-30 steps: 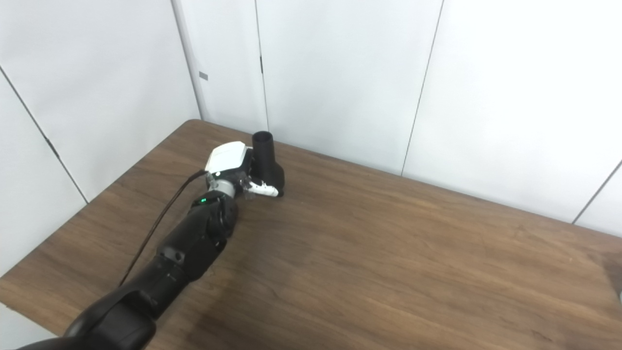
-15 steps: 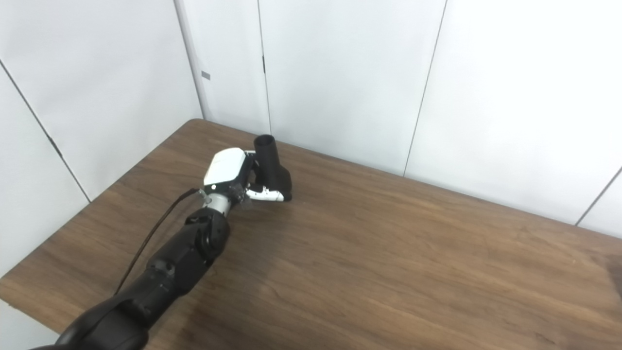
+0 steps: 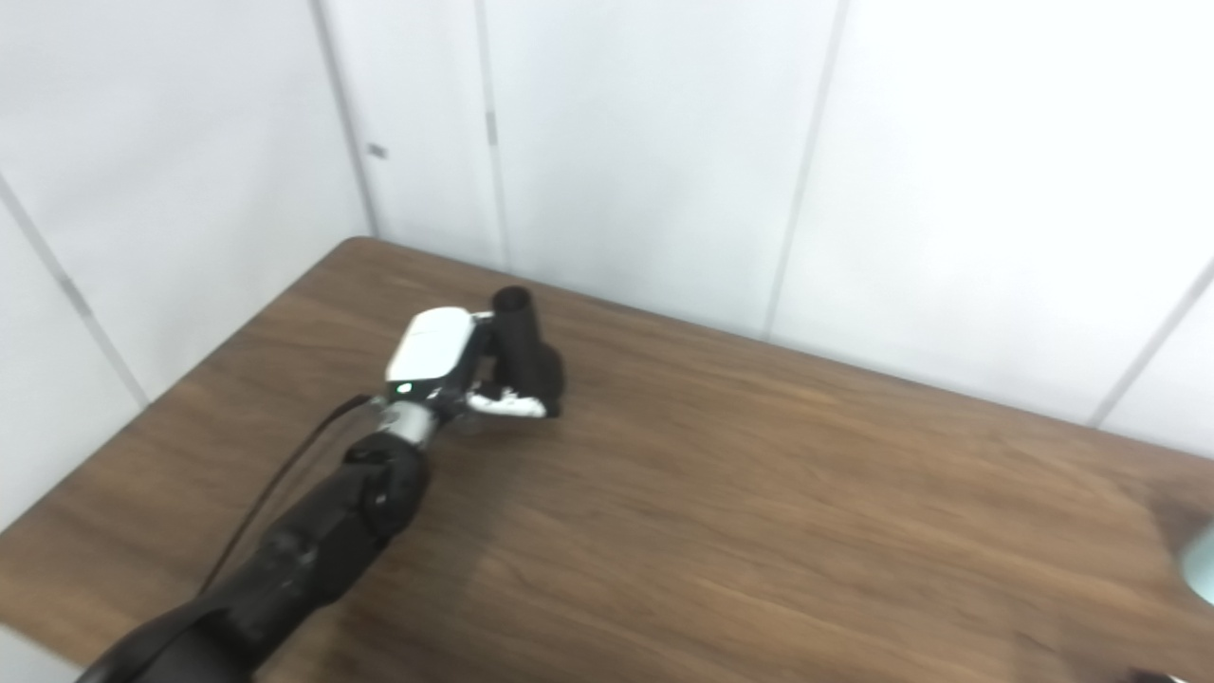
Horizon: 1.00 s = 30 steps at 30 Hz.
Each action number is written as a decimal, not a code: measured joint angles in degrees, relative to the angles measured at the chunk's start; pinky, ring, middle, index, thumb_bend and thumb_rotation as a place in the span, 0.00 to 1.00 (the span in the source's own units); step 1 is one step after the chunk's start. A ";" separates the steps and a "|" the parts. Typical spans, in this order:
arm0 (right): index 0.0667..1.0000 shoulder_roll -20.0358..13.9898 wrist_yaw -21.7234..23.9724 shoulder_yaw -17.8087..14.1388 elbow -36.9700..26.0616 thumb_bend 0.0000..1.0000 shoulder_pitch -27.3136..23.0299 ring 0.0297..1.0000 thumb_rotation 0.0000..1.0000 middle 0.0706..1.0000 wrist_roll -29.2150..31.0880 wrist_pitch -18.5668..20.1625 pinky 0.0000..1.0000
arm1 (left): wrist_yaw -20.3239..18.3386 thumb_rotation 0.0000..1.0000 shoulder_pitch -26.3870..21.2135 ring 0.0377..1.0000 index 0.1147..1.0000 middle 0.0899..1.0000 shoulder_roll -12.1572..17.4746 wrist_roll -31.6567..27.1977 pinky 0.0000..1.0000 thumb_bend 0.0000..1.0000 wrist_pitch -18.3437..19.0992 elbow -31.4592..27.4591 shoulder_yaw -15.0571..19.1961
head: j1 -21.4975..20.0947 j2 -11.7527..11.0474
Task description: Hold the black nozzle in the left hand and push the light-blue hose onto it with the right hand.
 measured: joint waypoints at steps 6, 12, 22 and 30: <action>0.65 1.63 -0.01 0.28 -4.17 0.29 0.93 0.66 0.41 0.67 -0.67 1.92 0.59 | -0.28 0.00 2.41 0.53 0.40 0.44 1.83 0.02 1.00 0.52 -2.96 -3.61 -1.23 | -6.49 1.58; 0.63 2.28 -1.14 -1.71 -8.01 0.39 1.17 0.64 0.43 0.65 -0.06 2.51 0.57 | -2.44 0.00 5.68 0.52 0.39 0.45 3.17 0.39 0.98 0.52 -7.53 -9.46 -2.75 | -15.12 2.02; 0.64 3.24 -5.53 -7.73 -13.93 0.30 -0.56 0.66 0.02 0.65 0.39 7.34 0.59 | -6.36 0.00 9.03 0.51 0.39 0.46 3.14 1.00 0.99 0.52 -13.13 -15.96 -3.27 | -17.59 2.11; 0.63 3.94 -10.08 -10.52 -15.08 0.38 -2.92 0.65 0.00 0.65 -3.40 10.85 0.59 | -10.17 0.00 10.91 0.51 0.40 0.45 0.82 1.28 1.00 0.52 -14.97 -21.65 -5.64 | -19.52 1.93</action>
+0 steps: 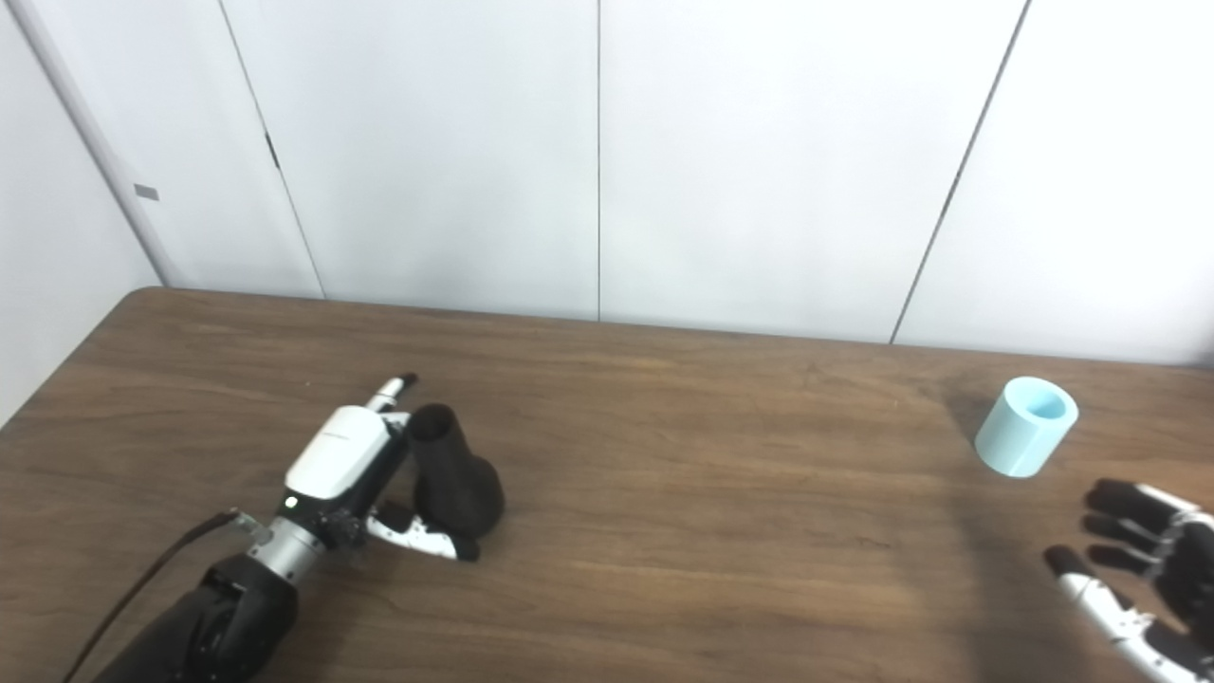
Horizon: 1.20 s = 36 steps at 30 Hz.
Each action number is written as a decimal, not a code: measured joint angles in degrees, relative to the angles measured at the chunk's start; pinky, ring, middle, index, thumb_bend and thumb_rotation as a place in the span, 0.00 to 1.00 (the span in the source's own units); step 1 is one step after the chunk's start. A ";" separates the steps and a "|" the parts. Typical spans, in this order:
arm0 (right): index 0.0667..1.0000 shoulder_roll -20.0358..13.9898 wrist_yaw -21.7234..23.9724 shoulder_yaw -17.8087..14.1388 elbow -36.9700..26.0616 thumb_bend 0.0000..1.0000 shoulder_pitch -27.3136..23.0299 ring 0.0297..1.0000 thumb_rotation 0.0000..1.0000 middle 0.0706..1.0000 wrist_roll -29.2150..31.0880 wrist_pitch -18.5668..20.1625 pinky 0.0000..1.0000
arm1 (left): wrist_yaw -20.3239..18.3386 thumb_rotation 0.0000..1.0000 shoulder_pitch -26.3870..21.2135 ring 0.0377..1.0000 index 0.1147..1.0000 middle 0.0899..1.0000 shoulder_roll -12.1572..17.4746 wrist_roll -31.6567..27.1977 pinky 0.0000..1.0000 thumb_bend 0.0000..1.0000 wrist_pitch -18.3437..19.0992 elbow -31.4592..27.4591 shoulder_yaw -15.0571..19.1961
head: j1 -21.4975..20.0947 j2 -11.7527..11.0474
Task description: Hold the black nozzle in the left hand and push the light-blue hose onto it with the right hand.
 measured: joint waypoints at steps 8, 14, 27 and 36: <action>0.67 -0.06 -0.71 -0.07 -1.07 0.41 -0.11 0.69 0.00 0.70 -3.36 3.52 0.62 | -1.91 0.00 -0.68 0.50 0.40 0.45 -1.99 1.62 0.97 0.52 -5.51 -0.33 -2.21 | -2.90 0.44; 0.67 -0.18 -1.49 -2.46 -1.08 0.48 -1.92 0.70 0.00 0.70 -3.19 5.21 0.62 | -1.69 0.00 -1.61 0.48 0.41 0.43 -2.11 0.66 0.91 0.52 -5.68 -1.18 -6.57 | -5.54 1.58; 0.81 -4.03 -0.43 -2.21 1.35 0.74 -7.23 0.80 0.18 0.82 -8.91 13.59 0.73 | -0.74 0.00 -3.42 0.47 0.41 0.43 -2.52 -0.13 0.88 0.52 -5.84 -2.60 -14.78 | -9.84 2.11; 0.85 -5.24 -0.50 1.27 10.53 0.90 -12.38 0.84 0.33 0.86 -11.19 13.64 0.76 | 0.81 0.00 -4.28 0.47 0.41 0.44 -1.62 -0.11 0.91 0.52 -5.84 -2.84 -17.87 | -11.87 2.20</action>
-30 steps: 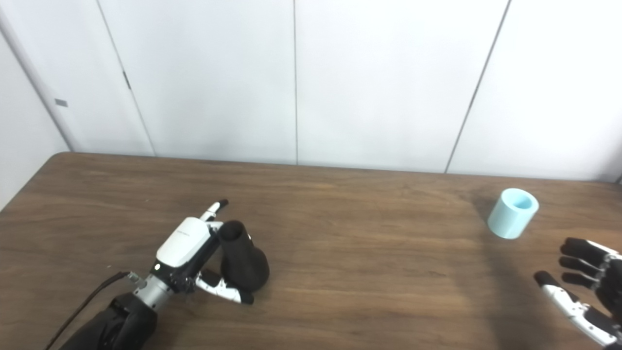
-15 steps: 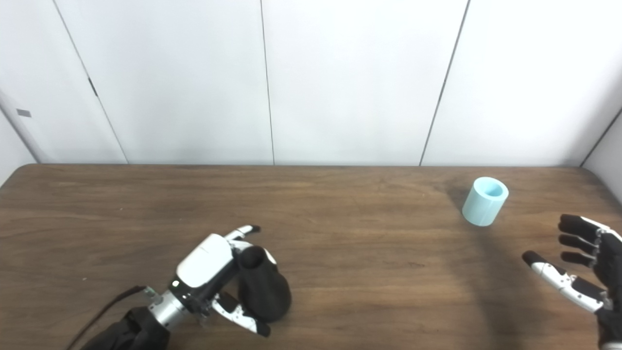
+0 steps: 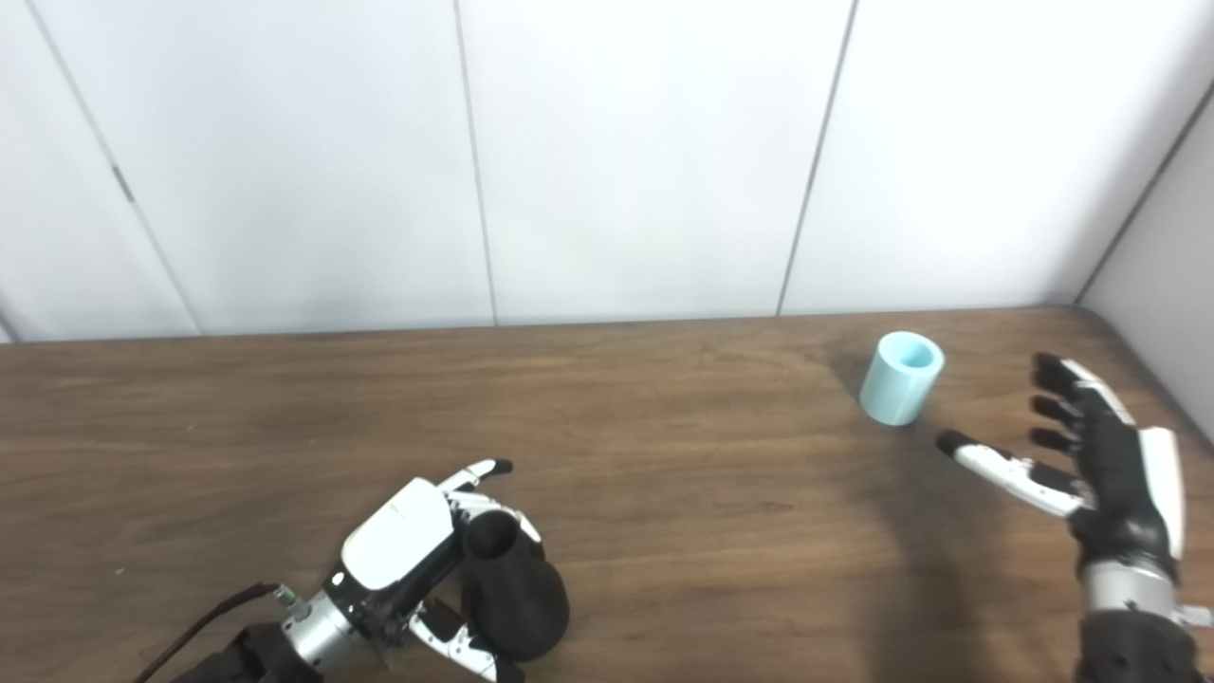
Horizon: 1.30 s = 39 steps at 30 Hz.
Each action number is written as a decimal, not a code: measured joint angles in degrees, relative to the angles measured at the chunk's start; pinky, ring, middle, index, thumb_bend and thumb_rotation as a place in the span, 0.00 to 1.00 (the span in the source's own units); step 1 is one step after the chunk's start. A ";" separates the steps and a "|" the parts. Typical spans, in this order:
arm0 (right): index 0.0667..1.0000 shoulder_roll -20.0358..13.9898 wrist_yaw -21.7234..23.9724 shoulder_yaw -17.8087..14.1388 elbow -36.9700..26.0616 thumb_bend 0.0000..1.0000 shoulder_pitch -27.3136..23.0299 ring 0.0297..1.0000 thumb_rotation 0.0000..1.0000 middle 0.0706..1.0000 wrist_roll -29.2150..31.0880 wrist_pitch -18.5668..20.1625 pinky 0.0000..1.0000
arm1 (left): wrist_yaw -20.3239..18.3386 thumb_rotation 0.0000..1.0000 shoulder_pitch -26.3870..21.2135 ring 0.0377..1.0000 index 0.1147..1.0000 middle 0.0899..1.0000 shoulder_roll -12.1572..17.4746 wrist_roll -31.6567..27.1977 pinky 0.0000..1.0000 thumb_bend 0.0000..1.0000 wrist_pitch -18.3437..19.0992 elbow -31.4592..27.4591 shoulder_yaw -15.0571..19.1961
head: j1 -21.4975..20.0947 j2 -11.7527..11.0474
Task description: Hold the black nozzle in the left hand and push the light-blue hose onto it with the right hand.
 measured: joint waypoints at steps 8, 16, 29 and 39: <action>0.89 -2.23 0.11 2.16 7.26 0.93 -4.28 0.87 0.37 0.89 -0.41 0.01 0.77 | 0.69 0.00 -0.39 0.47 0.41 0.43 0.36 -0.01 0.88 0.52 0.00 0.06 -1.18 | -0.53 0.09; 0.85 -4.10 -1.44 5.02 20.12 0.96 -9.08 0.79 0.37 0.83 -2.06 -3.26 0.66 | 1.43 0.00 -0.70 0.47 0.42 0.42 0.67 -0.03 0.87 0.52 -0.04 0.32 -1.95 | -0.79 0.26; 0.85 -6.77 -4.26 7.81 31.62 0.96 -14.75 0.76 0.43 0.81 -3.93 -7.09 0.62 | 1.81 0.00 -0.89 0.48 0.42 0.43 1.63 -0.76 0.87 0.52 -0.20 -0.07 -3.09 | -2.63 0.09; 0.88 -6.56 -5.54 8.42 35.66 0.92 -16.96 0.83 0.37 0.86 -1.07 -9.73 0.71 | 2.15 0.00 -0.90 0.48 0.42 0.43 2.49 -1.13 0.87 0.52 -0.20 -0.47 -4.05 | -2.99 0.35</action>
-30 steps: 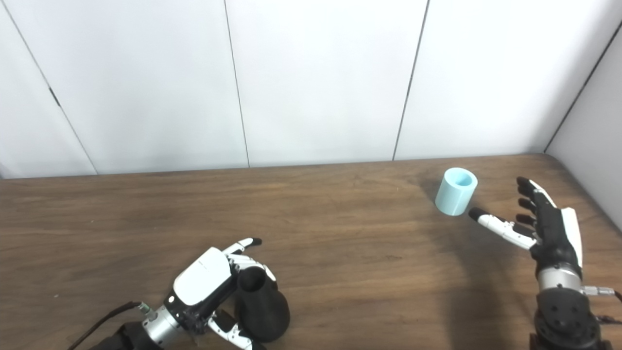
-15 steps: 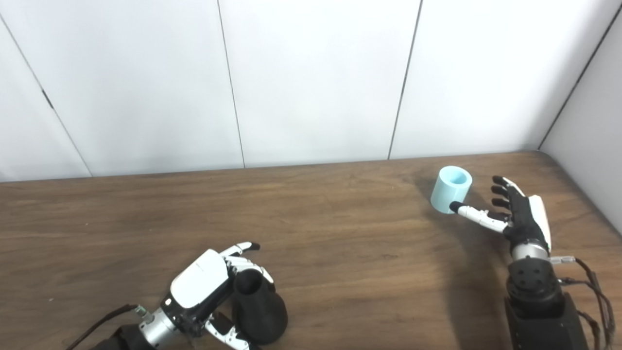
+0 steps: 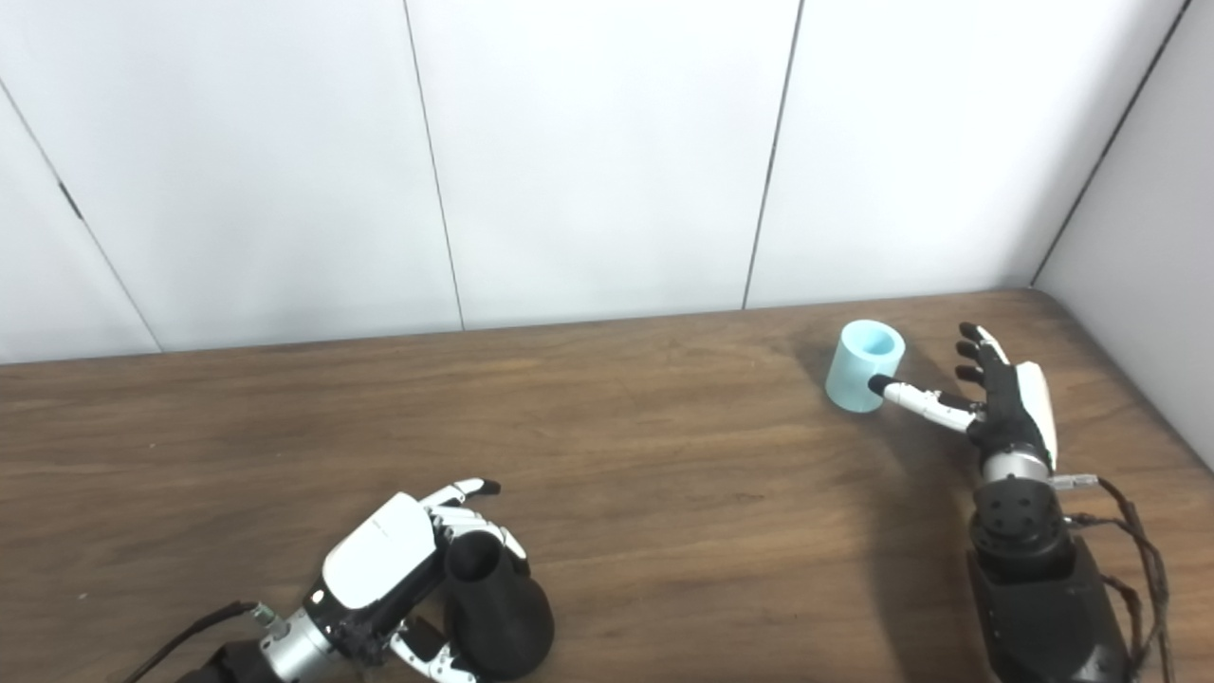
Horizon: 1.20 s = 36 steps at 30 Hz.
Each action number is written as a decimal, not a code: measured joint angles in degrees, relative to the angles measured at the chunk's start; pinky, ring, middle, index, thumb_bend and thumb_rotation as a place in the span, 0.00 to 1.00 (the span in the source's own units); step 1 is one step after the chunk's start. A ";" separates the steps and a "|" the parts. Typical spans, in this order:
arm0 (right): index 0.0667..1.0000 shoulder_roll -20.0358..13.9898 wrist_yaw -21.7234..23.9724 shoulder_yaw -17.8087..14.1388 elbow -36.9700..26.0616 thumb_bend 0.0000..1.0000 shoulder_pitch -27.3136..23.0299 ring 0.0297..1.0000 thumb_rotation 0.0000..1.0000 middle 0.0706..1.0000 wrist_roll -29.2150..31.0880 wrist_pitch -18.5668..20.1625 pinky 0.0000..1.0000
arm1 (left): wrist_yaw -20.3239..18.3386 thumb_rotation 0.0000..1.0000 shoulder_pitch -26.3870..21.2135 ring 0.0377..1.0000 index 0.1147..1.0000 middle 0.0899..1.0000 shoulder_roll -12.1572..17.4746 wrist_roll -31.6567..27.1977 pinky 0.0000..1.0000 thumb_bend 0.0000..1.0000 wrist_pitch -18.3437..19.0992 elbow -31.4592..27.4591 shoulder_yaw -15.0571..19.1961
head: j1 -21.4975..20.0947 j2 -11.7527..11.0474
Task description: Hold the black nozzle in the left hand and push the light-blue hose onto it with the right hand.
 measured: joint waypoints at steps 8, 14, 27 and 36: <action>0.87 -0.52 -0.25 3.64 0.53 1.00 -0.93 0.65 0.43 0.69 -2.50 0.11 0.52 | 0.19 0.00 -0.02 0.48 0.41 0.43 0.62 -0.17 0.86 0.52 0.00 -0.34 -0.71 | 0.00 0.26; 0.84 -0.48 -0.36 4.85 1.55 0.99 -2.16 0.75 0.39 0.78 -2.87 -0.09 0.62 | 0.07 0.00 0.03 0.48 0.41 0.43 0.63 -0.13 0.86 0.52 0.00 -0.51 -0.67 | 0.18 0.44; 0.84 1.10 0.24 5.54 3.64 0.98 -3.18 0.80 0.37 0.82 0.07 -4.87 0.74 | 0.00 0.00 0.13 0.47 0.42 0.43 0.59 -0.12 0.86 0.52 0.00 -0.57 -0.57 | 0.70 0.26; 0.85 3.37 -0.12 4.15 8.85 0.96 -5.30 0.81 0.28 0.83 4.17 -11.19 0.74 | -0.81 0.00 0.89 0.47 0.41 0.43 0.59 -0.09 0.85 0.52 0.00 -1.42 0.38 | 0.88 0.70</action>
